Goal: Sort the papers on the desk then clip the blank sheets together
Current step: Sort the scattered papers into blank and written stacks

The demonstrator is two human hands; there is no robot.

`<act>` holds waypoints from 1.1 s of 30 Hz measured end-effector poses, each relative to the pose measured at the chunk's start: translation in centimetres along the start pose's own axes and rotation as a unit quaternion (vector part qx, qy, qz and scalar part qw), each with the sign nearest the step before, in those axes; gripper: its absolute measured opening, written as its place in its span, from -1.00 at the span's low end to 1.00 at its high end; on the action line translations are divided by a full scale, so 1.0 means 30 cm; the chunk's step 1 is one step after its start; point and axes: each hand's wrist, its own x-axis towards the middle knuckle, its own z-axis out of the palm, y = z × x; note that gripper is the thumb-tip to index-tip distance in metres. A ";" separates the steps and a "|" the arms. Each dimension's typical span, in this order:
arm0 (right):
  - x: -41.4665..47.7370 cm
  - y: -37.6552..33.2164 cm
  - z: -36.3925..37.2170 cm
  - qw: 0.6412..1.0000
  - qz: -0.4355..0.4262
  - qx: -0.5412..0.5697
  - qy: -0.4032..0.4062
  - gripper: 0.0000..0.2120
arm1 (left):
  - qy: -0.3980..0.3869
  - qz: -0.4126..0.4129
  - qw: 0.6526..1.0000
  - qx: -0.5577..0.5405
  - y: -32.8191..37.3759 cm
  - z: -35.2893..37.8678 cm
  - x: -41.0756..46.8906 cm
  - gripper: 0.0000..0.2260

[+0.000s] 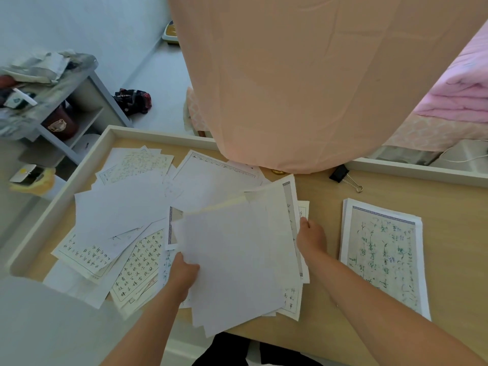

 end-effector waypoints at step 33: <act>-0.277 -0.476 -0.138 0.948 -0.307 0.043 0.071 -0.92 | -0.107 0.287 0.889 0.341 0.130 0.106 0.025 -0.56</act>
